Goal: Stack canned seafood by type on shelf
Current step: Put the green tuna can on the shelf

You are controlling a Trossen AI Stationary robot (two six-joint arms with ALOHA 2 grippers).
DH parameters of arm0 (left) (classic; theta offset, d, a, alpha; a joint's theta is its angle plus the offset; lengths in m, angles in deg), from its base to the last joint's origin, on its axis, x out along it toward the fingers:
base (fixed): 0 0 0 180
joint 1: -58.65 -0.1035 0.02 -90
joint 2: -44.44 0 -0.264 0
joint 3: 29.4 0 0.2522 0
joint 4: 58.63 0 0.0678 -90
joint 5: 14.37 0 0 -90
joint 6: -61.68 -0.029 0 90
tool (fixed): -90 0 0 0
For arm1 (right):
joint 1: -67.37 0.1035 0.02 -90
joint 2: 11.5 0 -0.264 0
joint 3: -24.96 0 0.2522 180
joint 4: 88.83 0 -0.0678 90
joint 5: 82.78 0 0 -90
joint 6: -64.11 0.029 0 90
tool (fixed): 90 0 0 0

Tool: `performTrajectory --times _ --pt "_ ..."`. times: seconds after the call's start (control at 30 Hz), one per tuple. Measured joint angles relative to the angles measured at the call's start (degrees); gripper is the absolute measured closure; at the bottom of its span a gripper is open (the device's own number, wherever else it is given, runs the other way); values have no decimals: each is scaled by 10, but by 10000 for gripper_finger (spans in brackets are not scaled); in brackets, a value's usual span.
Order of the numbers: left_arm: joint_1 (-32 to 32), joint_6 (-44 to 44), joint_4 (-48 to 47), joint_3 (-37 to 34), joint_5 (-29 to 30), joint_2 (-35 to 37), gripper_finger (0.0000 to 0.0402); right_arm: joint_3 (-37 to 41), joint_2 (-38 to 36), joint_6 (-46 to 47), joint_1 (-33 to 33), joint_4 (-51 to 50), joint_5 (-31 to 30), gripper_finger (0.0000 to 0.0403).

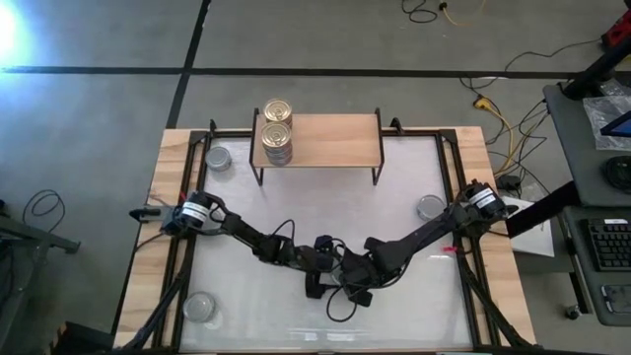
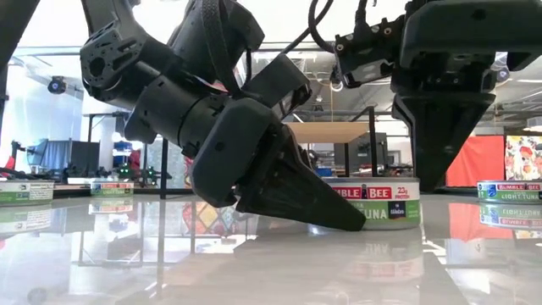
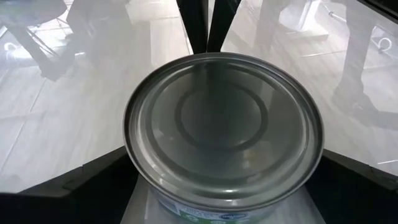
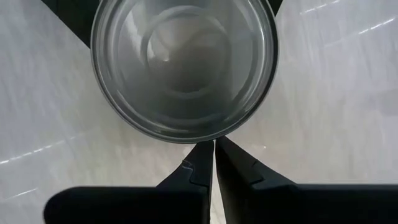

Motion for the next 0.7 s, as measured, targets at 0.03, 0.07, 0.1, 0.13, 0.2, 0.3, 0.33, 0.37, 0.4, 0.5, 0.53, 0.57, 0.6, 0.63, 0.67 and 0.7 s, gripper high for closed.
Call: performTrajectory --times 0.03,0.07,0.1,0.13,0.2,0.3,0.33,0.37,0.4,0.5,0.53,0.57,0.6,0.63,0.67,0.7 --pt "0 0 2 0 0 0 3 0 0 -1 0 0 -1 390" --pt "0 0 4 0 0 0 3 0 0 -1 0 1 -1 390" --pt "0 1 8 -1 0 -1 3 0 0 0 0 1 -1 390" --pt "0 1 12 -1 0 -1 3 0 0 0 0 2 -1 390" --pt "0 7 21 -2 0 -2 3 0 0 -1 0 3 -1 390" --pt "0 16 27 -2 3 -2 3 1 0 -2 0 4 -1 390" --pt "1 19 27 -2 7 -2 3 1 0 -2 0 4 -1 390" --pt "1 21 27 -2 12 -2 3 1 0 -2 0 4 -1 390" --pt "2 23 27 -2 16 -2 5 1 0 -2 0 4 -2 390" --pt "2 28 35 -5 20 -2 16 1 1 -2 2 3 -2 390" --pt "3 30 40 -6 21 -2 20 1 0 -2 3 3 -3 390" --pt "4 32 40 -7 23 -2 25 1 0 -2 5 3 -6 390" --pt "5 34 42 -8 25 -2 29 1 -1 -1 7 2 -10 390" --pt "7 36 44 -9 29 -2 31 1 -2 1 10 1 -13 390" --pt "8 39 45 -10 38 -2 32 1 -3 5 12 -1 -17 390" --pt "9 41 49 -12 47 -2 32 0 -6 9 15 -5 -22 390"
